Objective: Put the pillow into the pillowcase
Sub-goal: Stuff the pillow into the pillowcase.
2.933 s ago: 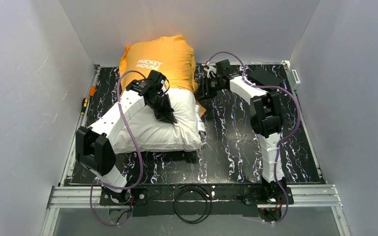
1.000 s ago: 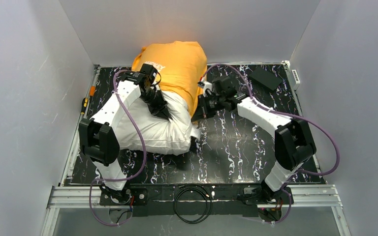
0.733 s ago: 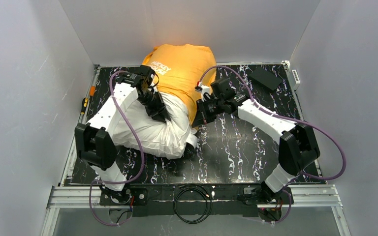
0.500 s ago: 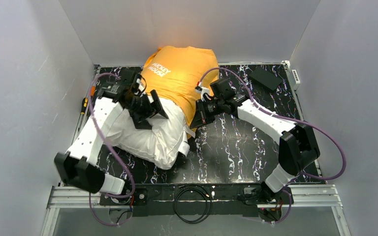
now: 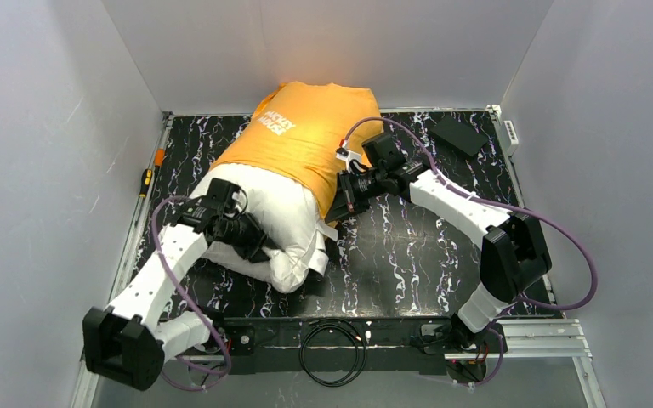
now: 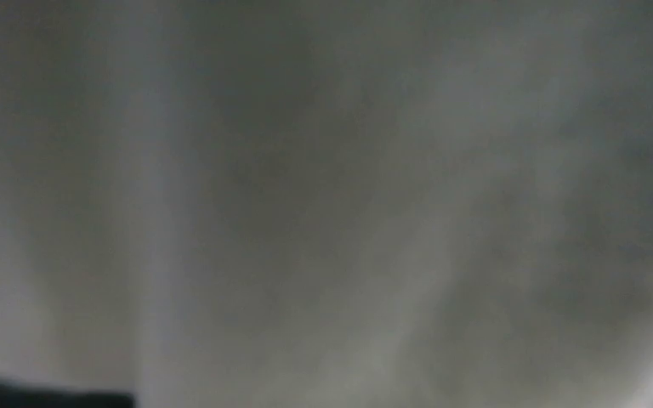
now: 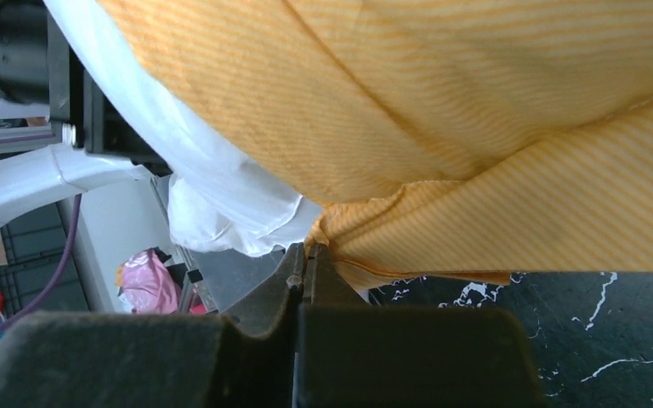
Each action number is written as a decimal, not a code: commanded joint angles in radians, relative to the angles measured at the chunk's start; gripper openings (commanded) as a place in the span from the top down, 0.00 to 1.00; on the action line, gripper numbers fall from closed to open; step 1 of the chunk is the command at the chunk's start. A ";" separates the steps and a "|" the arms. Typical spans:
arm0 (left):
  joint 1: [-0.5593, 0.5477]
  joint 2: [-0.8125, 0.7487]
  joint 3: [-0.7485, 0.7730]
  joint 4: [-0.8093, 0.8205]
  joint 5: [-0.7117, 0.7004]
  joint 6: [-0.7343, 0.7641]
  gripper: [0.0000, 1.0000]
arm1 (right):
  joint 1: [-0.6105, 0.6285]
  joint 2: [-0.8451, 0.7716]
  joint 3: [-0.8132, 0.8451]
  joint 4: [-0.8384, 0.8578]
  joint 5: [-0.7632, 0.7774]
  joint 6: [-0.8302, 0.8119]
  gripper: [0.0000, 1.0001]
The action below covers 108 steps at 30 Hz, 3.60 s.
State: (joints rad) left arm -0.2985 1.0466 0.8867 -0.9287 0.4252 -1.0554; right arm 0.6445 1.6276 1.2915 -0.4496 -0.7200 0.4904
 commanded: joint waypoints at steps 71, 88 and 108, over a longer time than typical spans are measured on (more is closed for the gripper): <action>-0.126 0.381 0.137 0.631 0.086 -0.135 1.00 | 0.133 0.006 0.621 -0.520 0.532 -0.183 0.99; -0.239 0.514 0.295 0.750 0.054 -0.221 1.00 | 0.209 0.000 0.282 0.450 -0.104 0.368 0.99; -0.168 0.218 0.375 0.204 -0.098 0.181 0.41 | 0.049 0.056 0.665 -0.501 0.564 -0.129 0.21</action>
State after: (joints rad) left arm -0.4980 1.3529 1.1603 -0.5980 0.3420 -1.0042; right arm 0.7452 1.6634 1.8328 -0.8215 -0.3244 0.4637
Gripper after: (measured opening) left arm 0.532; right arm 0.765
